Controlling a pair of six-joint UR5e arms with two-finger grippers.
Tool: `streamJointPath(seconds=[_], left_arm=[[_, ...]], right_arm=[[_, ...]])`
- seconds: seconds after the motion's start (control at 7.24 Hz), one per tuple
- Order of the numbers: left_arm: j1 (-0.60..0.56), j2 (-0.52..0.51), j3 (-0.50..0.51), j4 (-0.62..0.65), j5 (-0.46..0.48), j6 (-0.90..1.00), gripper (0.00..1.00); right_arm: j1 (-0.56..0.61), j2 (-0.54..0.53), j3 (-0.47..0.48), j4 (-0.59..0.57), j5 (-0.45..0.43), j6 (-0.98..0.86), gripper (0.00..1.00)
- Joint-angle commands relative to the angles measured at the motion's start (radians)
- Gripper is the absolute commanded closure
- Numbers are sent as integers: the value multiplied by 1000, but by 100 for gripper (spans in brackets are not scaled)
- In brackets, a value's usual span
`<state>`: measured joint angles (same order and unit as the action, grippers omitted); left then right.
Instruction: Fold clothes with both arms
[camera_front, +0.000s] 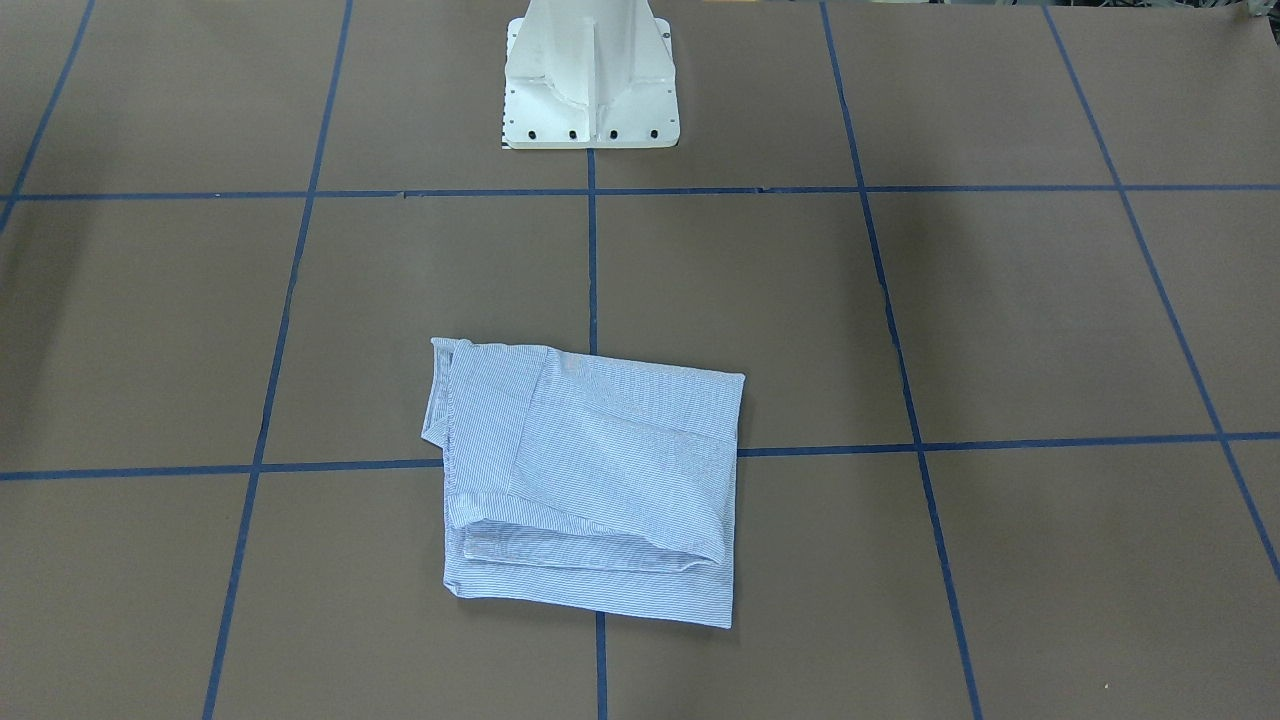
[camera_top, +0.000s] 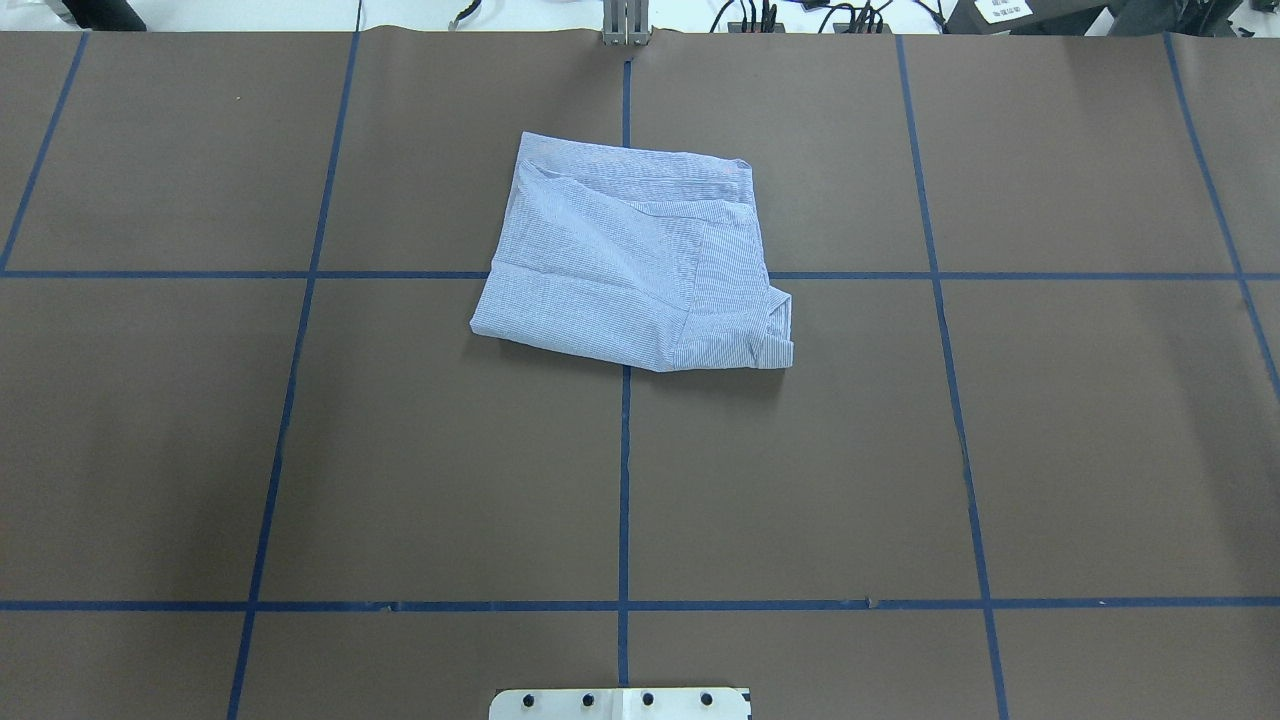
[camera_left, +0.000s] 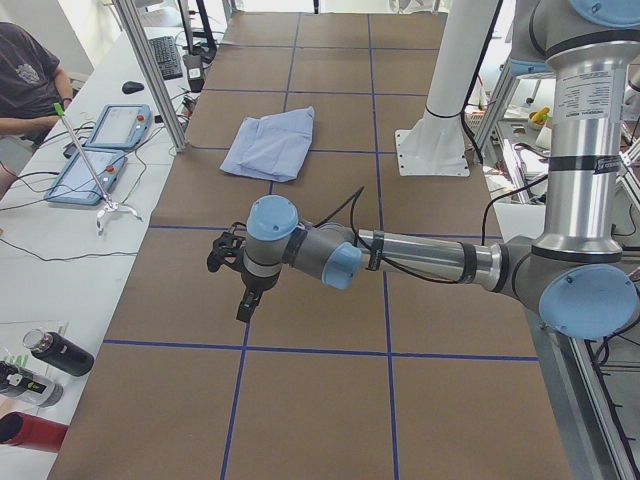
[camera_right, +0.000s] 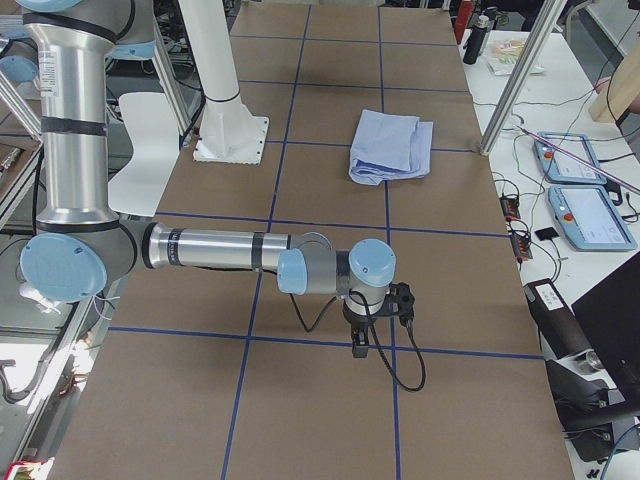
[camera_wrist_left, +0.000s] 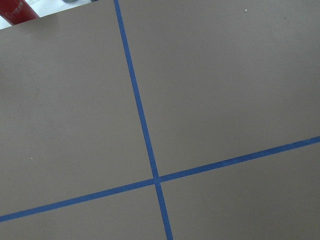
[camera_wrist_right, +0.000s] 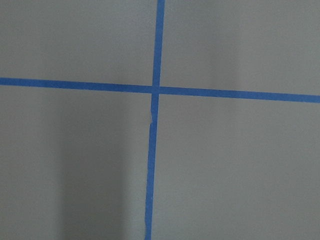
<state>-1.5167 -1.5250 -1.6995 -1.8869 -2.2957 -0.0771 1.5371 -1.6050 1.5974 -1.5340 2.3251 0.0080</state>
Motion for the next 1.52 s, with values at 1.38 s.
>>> streamJointPath(seconds=[1.38], left_arm=[[-11, 31, -28, 2, -25, -3, 0]], right_arm=[[0, -4, 56, 3, 46, 112, 0]])
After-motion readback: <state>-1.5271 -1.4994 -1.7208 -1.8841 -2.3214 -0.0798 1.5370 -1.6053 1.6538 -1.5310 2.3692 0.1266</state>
